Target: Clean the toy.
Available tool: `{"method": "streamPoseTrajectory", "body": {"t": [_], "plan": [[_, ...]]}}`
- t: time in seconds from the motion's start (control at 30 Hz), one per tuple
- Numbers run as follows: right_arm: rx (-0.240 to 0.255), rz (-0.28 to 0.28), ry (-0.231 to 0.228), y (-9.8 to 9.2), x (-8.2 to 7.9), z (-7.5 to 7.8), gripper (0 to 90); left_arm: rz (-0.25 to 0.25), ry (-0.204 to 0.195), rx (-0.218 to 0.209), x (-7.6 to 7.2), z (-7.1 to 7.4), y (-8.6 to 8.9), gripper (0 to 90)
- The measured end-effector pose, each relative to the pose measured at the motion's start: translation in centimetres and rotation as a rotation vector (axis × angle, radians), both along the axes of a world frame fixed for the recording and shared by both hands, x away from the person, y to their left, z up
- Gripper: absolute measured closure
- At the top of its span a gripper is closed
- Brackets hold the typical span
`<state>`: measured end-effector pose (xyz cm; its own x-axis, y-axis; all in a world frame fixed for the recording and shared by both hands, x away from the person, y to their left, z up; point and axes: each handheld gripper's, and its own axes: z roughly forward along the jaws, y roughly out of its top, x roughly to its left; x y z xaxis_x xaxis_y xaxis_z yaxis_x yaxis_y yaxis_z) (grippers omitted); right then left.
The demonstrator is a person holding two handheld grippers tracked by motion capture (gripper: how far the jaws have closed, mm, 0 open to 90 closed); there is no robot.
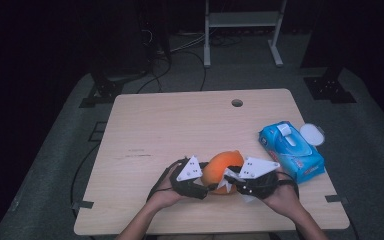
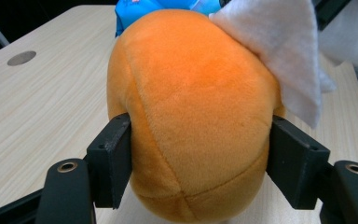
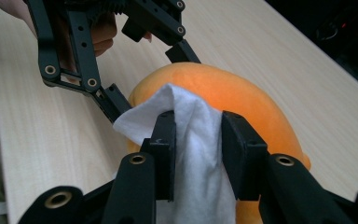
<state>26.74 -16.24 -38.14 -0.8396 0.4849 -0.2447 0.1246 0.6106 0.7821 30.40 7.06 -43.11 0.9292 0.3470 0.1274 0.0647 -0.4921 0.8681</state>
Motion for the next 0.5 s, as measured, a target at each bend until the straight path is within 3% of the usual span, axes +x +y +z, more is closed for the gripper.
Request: {"method": "streamPoseTrajectory", "body": {"t": [0.1,0.17,0.3,0.5], "plan": [[0.019,-0.010,-0.036,0.2,-0.1,-0.7,67.2,-0.001,0.001,0.008,0.0,-0.1,-0.1,31.3],[0.015,-0.023,-0.034,0.2,0.0,-1.0,75.0,-0.005,-0.007,0.017,-0.1,-0.2,-0.1,31.9],[0.034,-0.051,0.000,-0.6,0.5,-0.6,81.8,-0.005,-0.007,0.008,0.0,-0.2,-0.2,33.3],[0.071,-0.136,0.056,-2.9,1.9,-0.8,83.2,-0.022,-0.009,0.001,0.1,-0.4,0.1,33.4]]}}
